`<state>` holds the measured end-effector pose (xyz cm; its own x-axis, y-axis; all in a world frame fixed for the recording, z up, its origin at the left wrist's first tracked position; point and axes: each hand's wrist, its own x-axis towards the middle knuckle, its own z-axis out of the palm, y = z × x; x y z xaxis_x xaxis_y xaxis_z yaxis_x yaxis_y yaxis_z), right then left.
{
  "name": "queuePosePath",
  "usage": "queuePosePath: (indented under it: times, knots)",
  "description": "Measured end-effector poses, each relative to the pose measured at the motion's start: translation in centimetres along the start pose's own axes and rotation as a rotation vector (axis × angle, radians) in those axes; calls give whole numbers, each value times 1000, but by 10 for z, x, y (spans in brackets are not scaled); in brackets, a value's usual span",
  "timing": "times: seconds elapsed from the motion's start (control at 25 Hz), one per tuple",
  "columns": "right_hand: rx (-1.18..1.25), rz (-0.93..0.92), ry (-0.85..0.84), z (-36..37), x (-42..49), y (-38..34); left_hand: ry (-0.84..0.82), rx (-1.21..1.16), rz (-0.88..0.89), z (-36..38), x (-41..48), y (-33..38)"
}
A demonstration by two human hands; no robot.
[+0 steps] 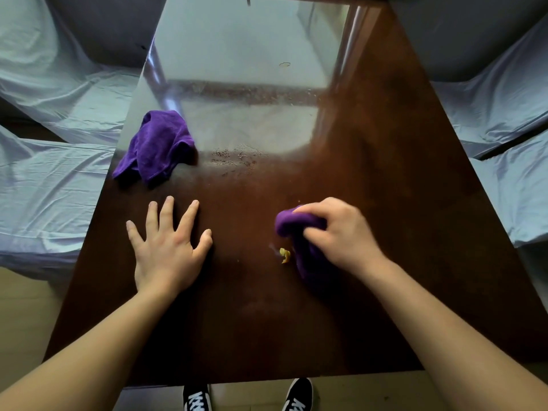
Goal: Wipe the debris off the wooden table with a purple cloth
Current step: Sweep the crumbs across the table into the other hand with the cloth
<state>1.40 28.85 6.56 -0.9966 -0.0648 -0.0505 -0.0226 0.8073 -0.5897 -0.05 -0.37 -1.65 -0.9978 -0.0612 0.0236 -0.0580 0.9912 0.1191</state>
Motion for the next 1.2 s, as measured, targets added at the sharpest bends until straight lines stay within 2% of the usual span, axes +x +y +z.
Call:
queuePosePath:
  times: [0.08, 0.12, 0.24, 0.32, 0.4, 0.52, 0.68, 0.76, 0.84, 0.92, 1.0, 1.08, 1.2]
  knots:
    - [65, 107, 157, -24, -9, 20, 1, -5, 0, 1, 0, 0]
    - [68, 171, 166, -32, -14, 32, 2, -6, 0, 1, 1, 0]
    - [-96, 300, 13, -24, -26, 47, -1, 4, -2, 2, 0, 0]
    - [-282, 300, 16, 1, -35, 42, -8, 7, -3, 1, 0, 0]
    - [-326, 231, 133, 24, -39, 30, -14, -10, 1, 0, 0, 1]
    - [-263, 190, 227, 48, -41, 11, 16, -122, 3, -3, 0, -1]
    - [-139, 98, 176, 82, -41, -43, 126, -522, -29, -15, -5, -7]
    - [-8, 58, 160, 97, -37, -70, 166, -747, -76, -26, -9, -13]
    - [179, 96, 191, 97, -34, -79, 227, -911, -140, -37, -16, -25]
    - [345, 172, 250, 83, -35, -69, 281, -952, -127, -42, -28, -44]
    - [443, 241, 311, 64, -43, -51, 286, -923, -43, -43, -40, -66]
    - [382, 316, 353, 47, -55, -31, 248, -892, 26, -39, -45, -78]
    - [28, 436, 350, 50, -71, -19, 201, -898, 77, -34, -45, -81]
